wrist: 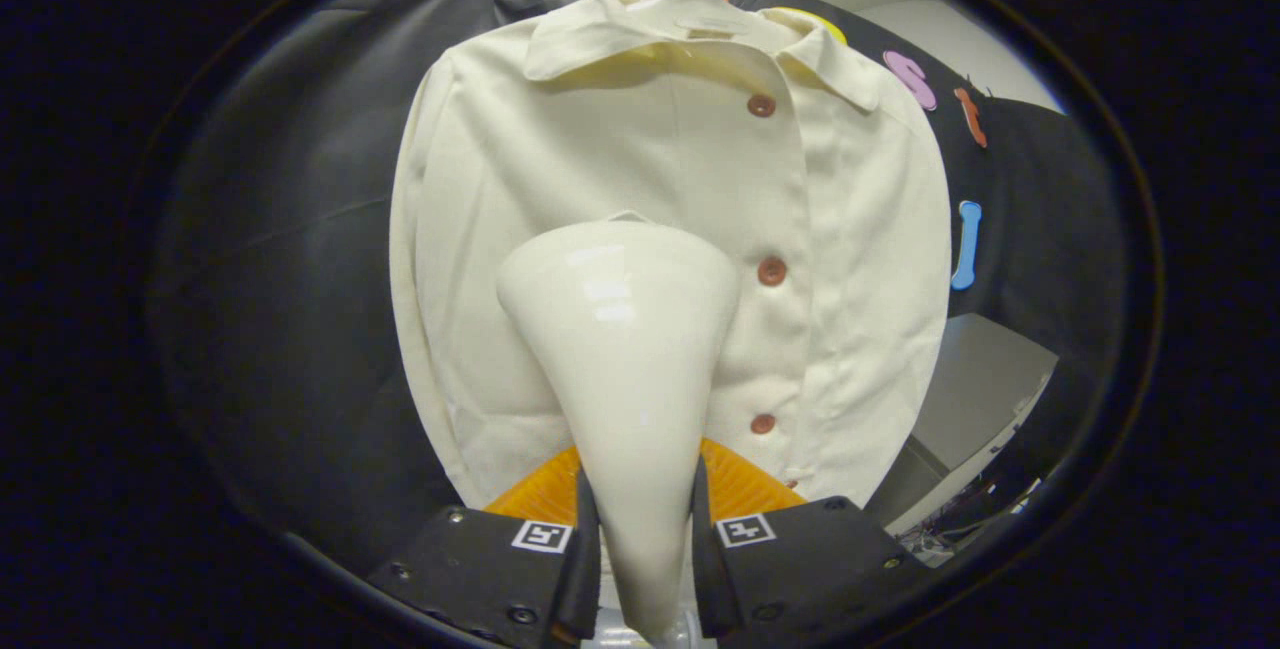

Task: Iron the clothes twice with a garment steamer, once on the left side and once on the right side.

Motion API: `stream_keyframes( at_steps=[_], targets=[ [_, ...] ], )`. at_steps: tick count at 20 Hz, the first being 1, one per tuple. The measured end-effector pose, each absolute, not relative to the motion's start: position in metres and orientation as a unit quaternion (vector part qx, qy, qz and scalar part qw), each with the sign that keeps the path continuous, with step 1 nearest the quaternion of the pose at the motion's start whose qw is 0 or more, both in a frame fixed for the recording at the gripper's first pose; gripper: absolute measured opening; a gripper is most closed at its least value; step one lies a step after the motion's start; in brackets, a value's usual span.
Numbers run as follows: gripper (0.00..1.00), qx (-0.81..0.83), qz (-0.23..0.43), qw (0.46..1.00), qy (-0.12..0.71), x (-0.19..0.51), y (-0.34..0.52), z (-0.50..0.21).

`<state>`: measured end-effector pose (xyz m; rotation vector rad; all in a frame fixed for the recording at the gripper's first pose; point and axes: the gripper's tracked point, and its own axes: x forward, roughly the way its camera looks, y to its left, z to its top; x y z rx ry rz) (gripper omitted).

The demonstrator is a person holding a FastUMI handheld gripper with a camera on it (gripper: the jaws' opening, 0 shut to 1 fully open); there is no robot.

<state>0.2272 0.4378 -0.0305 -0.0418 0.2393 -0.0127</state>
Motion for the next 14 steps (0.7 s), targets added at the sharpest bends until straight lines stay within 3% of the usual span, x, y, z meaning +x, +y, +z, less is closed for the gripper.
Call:
stream_keyframes(
  at_steps=[14],
  targets=[
    [0.38, -0.043, -0.025, 0.978, 0.201, 0.227, 0.433, -0.14]
  ],
)
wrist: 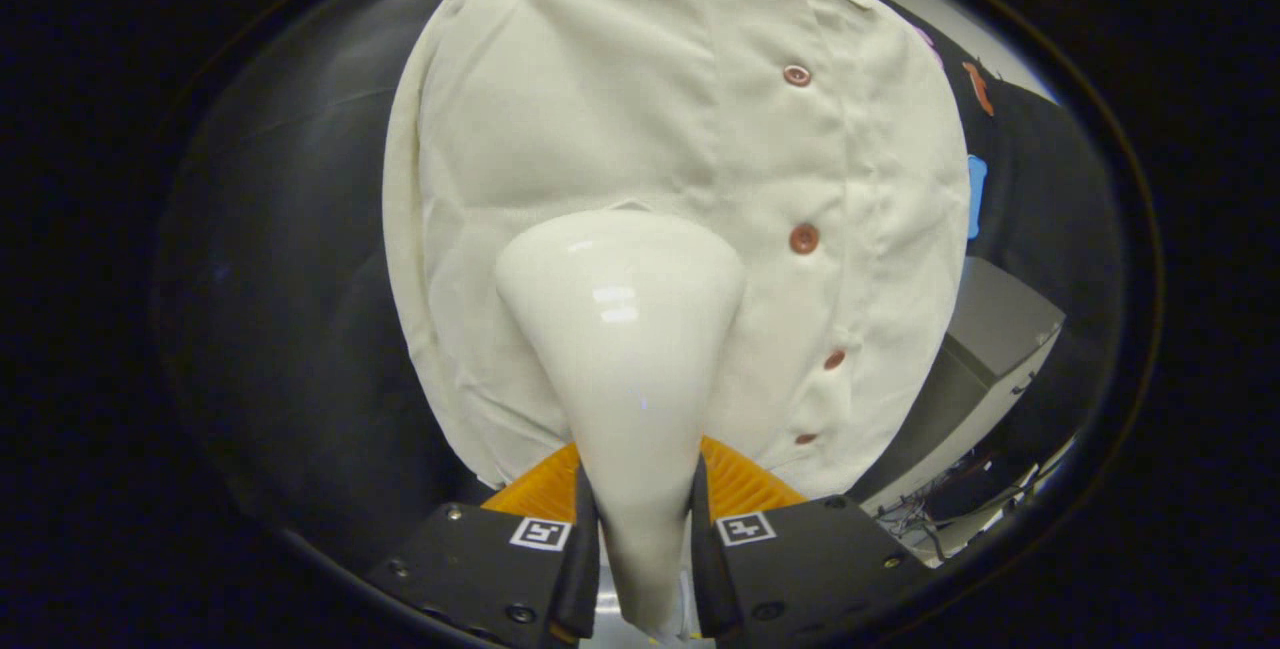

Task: Iron the clothes twice with a garment steamer, once on the left side and once on the right side.

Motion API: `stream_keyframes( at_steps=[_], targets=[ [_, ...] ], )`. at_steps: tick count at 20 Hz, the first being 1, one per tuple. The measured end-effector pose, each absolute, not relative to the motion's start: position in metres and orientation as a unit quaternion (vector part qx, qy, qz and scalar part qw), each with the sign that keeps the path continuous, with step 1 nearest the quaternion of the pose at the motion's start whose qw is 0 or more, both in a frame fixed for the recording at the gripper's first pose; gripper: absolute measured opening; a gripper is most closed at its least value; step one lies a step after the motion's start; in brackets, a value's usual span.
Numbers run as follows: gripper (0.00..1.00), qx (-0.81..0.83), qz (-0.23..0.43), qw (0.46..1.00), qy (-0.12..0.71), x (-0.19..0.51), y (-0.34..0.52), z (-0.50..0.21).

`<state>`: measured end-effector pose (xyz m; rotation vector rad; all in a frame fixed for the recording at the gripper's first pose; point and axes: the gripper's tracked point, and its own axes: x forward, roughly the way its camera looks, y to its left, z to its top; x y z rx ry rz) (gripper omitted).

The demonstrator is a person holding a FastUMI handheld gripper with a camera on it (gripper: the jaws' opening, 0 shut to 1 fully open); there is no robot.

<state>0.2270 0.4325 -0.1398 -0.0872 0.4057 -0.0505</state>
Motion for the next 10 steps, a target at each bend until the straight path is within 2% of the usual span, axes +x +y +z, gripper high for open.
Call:
stream_keyframes(
  at_steps=[10],
  targets=[
    [0.39, -0.059, -0.03, 0.961, 0.267, 0.223, 0.424, -0.218]
  ],
)
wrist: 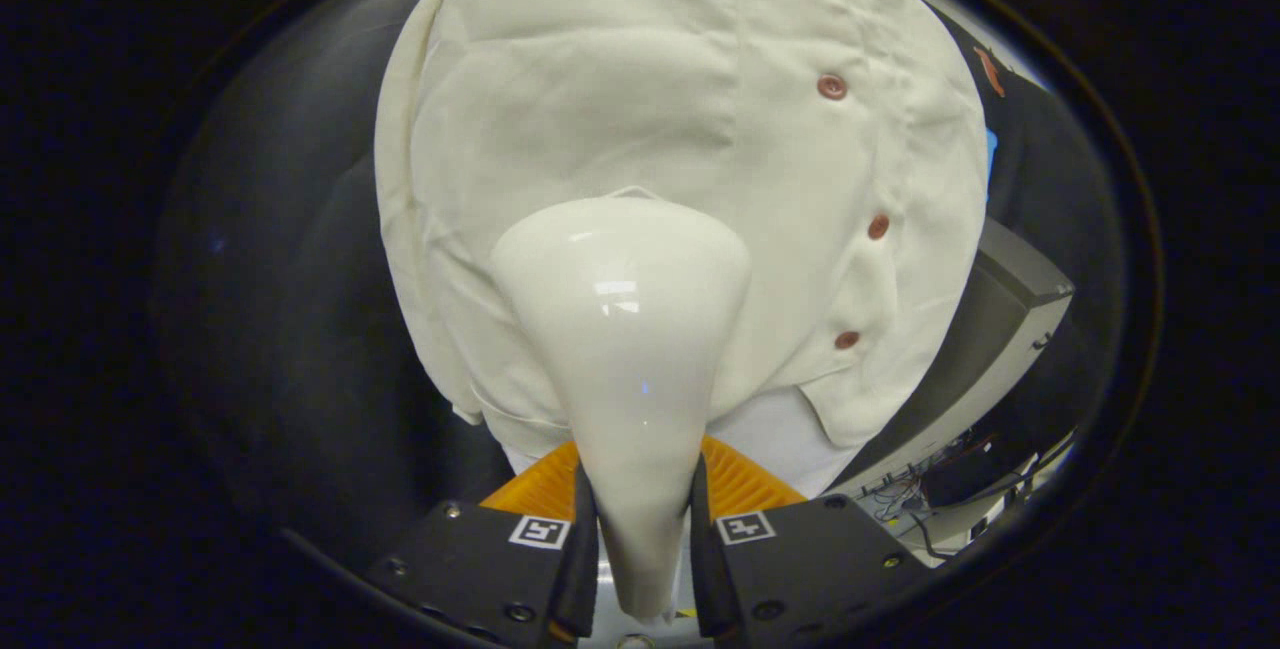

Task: Iron the clothes twice with a garment steamer, once on the left side and once on the right side.

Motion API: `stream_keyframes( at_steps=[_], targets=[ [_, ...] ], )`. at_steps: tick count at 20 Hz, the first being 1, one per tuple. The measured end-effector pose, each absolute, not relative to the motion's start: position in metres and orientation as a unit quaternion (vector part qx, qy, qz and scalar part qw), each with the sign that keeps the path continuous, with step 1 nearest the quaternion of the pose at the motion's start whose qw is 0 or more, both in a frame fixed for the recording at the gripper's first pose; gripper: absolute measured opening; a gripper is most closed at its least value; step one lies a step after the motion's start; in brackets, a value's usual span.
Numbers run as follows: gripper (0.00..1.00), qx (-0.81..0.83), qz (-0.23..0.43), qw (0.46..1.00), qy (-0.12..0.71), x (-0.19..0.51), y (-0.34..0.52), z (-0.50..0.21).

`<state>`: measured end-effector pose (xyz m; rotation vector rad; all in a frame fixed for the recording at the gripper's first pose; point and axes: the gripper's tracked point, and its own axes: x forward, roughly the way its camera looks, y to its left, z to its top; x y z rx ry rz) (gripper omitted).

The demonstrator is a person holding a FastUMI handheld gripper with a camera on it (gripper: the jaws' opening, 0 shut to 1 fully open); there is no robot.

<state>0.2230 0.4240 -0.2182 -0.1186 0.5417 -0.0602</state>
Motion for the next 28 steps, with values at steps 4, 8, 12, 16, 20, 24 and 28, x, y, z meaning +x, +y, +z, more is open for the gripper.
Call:
stream_keyframes(
  at_steps=[4, 8, 12, 16, 20, 24, 28],
  targets=[
    [0.39, -0.063, -0.024, 0.954, 0.292, 0.219, 0.422, -0.249],
    [0.39, -0.069, -0.018, 0.946, 0.316, 0.215, 0.419, -0.272],
    [0.39, -0.067, -0.014, 0.945, 0.32, 0.207, 0.415, -0.272],
    [0.39, -0.077, 0.002, 0.949, 0.307, 0.183, 0.411, -0.25],
    [0.39, -0.072, 0.024, 0.959, 0.275, 0.147, 0.407, -0.204],
    [0.39, -0.061, 0.046, 0.967, 0.243, 0.118, 0.392, -0.152],
    [0.39, -0.045, 0.055, 0.973, 0.222, 0.092, 0.372, -0.101]
  ],
)
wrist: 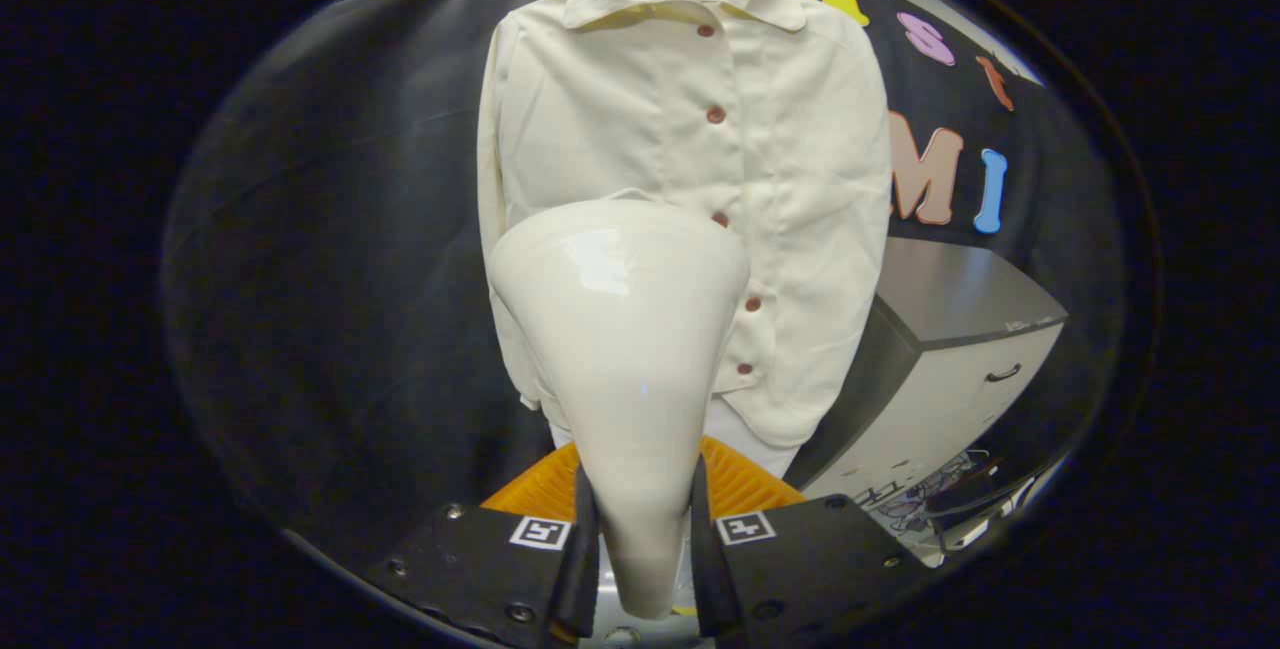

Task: Iron the clothes twice with a garment steamer, once on the left side and once on the right side.

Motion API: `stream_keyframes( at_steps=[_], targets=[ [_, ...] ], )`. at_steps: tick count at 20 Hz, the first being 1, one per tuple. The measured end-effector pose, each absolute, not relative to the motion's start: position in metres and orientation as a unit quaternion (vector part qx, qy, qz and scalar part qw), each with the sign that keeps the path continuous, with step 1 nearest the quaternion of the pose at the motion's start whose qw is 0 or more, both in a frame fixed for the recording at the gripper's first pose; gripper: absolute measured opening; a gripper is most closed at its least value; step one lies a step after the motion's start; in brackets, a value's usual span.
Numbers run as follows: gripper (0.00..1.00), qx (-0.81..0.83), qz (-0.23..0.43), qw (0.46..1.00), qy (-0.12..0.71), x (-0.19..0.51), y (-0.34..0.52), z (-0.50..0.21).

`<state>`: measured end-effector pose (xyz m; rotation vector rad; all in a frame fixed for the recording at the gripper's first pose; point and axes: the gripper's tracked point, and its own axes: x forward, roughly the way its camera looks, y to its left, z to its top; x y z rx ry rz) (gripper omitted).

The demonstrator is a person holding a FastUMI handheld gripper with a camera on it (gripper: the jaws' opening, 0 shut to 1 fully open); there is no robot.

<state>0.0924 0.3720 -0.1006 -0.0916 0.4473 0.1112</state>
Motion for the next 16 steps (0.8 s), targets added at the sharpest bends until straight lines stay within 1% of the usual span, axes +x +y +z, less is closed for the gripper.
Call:
stream_keyframes(
  at_steps=[6, 9, 16],
  targets=[
    [0.38, -0.018, 0.043, 0.982, 0.183, 0.075, 0.328, -0.011],
    [0.38, -0.012, 0.049, 0.987, 0.155, 0.084, 0.308, 0.029],
    [0.38, 0.023, 0.04, 0.994, 0.096, 0.119, 0.283, 0.121]
  ],
)
